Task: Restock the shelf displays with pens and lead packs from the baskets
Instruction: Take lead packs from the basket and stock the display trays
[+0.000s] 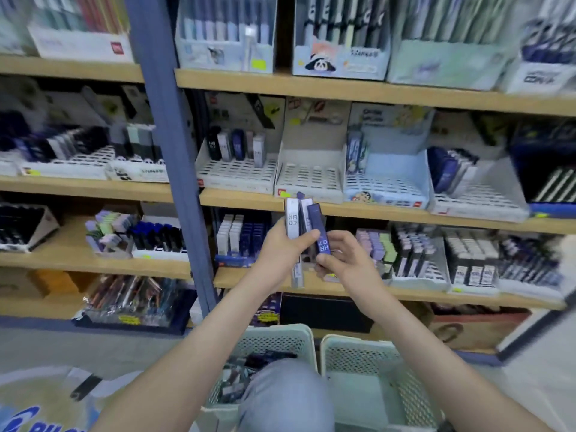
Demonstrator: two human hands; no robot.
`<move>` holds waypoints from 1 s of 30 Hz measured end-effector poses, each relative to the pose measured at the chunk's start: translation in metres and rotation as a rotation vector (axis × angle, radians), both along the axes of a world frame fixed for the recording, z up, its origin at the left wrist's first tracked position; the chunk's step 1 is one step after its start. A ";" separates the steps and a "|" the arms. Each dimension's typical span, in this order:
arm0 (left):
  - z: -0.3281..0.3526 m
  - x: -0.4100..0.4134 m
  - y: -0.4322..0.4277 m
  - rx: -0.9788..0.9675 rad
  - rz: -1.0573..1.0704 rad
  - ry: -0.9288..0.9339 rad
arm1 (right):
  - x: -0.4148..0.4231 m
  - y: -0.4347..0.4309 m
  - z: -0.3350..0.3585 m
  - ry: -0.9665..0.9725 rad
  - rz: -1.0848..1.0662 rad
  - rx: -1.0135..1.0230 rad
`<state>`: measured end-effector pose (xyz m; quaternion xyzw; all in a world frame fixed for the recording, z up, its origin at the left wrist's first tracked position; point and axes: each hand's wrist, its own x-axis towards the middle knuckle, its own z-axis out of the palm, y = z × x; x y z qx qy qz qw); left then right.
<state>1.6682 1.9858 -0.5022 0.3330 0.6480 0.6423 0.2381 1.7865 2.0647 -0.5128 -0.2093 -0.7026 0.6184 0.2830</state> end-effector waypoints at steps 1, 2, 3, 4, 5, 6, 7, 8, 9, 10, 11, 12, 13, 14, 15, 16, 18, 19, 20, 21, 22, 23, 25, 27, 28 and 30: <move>0.009 0.006 0.006 0.004 -0.012 0.023 | 0.008 0.005 0.006 0.026 -0.045 -0.009; 0.018 0.012 0.013 0.014 -0.022 0.034 | 0.015 0.010 0.011 0.057 -0.083 -0.022; 0.025 0.019 0.021 0.027 -0.034 0.032 | 0.022 0.017 0.016 0.089 -0.117 -0.035; 0.032 0.025 0.030 0.041 -0.051 0.023 | 0.029 0.024 0.020 0.120 -0.147 -0.054; 0.037 0.032 0.039 0.057 -0.067 0.014 | 0.036 0.032 0.023 0.148 -0.173 -0.070; 0.042 0.040 0.048 0.073 -0.082 0.007 | 0.042 0.040 0.026 0.175 -0.196 -0.089; 0.046 0.047 0.057 0.087 -0.095 0.006 | 0.049 0.048 0.029 0.201 -0.217 -0.104; 0.049 0.054 0.067 0.102 -0.102 0.005 | 0.056 0.057 0.032 0.235 -0.238 -0.122; 0.051 0.060 0.077 0.112 -0.113 0.010 | 0.063 0.067 0.034 0.277 -0.261 -0.148; 0.053 0.067 0.088 0.116 -0.124 0.015 | 0.071 0.077 0.036 0.322 -0.284 -0.187; 0.054 0.072 0.099 0.109 -0.136 0.021 | 0.079 0.088 0.038 0.358 -0.308 -0.223; 0.056 0.077 0.110 0.105 -0.153 0.019 | 0.087 0.100 0.040 0.384 -0.333 -0.249; 0.056 0.082 0.120 0.103 -0.168 0.001 | 0.095 0.113 0.043 0.392 -0.364 -0.250; 0.056 0.086 0.130 0.107 -0.182 -0.022 | 0.103 0.125 0.046 0.383 -0.402 -0.228; 0.055 0.088 0.138 0.109 -0.183 -0.038 | 0.110 0.137 0.049 0.359 -0.454 -0.180; 0.054 0.090 0.145 0.111 -0.176 -0.047 | 0.117 0.149 0.051 0.329 -0.509 -0.124; 0.048 0.090 0.160 0.112 -0.158 -0.072 | 0.128 0.170 0.058 0.239 -0.607 0.013; 0.045 0.089 0.166 0.108 -0.147 -0.090 | 0.132 0.181 0.061 0.190 -0.637 0.097; 0.042 0.088 0.172 0.106 -0.137 -0.107 | 0.134 0.190 0.064 0.144 -0.652 0.182; 0.040 0.087 0.177 0.107 -0.131 -0.123 | 0.135 0.198 0.067 0.105 -0.655 0.259; 0.037 0.085 0.181 0.108 -0.130 -0.138 | 0.133 0.205 0.069 0.071 -0.654 0.322; 0.035 0.083 0.185 0.110 -0.128 -0.154 | 0.130 0.211 0.071 0.038 -0.649 0.382; 0.032 0.080 0.192 0.113 -0.135 -0.179 | 0.122 0.222 0.073 -0.030 -0.633 0.521; 0.030 0.075 0.198 0.111 -0.143 -0.173 | 0.115 0.229 0.076 -0.104 -0.620 0.657; 0.031 0.074 0.201 0.114 -0.151 -0.160 | 0.112 0.233 0.077 -0.136 -0.622 0.711; 0.032 0.072 0.206 0.133 -0.162 -0.161 | 0.109 0.240 0.081 -0.190 -0.635 0.796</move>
